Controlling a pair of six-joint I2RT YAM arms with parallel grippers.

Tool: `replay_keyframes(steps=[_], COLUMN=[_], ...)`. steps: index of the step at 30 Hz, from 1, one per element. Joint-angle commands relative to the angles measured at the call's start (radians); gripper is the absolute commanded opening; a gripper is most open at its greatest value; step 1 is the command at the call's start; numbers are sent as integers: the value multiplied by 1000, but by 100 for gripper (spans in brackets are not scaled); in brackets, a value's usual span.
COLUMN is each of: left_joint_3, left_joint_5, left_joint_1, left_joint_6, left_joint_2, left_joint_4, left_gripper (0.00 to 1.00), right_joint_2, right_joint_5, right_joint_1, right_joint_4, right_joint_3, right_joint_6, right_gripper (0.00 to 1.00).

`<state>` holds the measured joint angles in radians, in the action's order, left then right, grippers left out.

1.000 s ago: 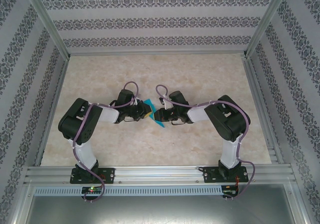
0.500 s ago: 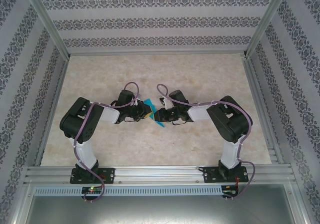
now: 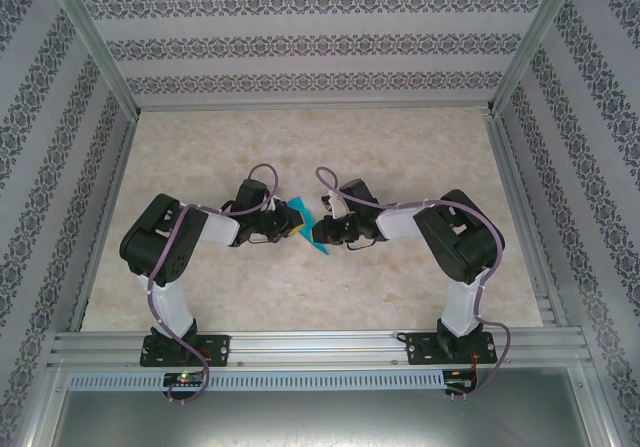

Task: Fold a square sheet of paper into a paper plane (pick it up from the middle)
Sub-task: Fold the wing for the fifth time at the center of the table.

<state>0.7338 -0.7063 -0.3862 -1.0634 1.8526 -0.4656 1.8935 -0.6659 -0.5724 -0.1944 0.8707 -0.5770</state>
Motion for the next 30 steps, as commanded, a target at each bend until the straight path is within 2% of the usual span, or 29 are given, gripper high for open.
replay_keyframes(steps=[1,4,15,21,30], left_joint_3=[10,5,-24,-23,-32], left_joint_5=[-4,0,12,10,10], left_joint_1=[-10,-10,-8,-8,-8], left_joint_6=[1,-2,-11,-10,-13], left_joint_2=[20,25,24,24,16], left_joint_4=[-27,-22,-36,-34,-36], left_gripper=[12,12,11,11,11], right_joint_2=[62,67,-45,-68,-13], right_joint_5=[27,34,-25,-21,-37], right_joint_1=[3,4,29,32,30], right_joint_4=[44,77,155,217,228], right_joint_3=[10,27,56,62,69], right_joint_6=[12,23,17,37,41], right_gripper=[12,13,25,24,13])
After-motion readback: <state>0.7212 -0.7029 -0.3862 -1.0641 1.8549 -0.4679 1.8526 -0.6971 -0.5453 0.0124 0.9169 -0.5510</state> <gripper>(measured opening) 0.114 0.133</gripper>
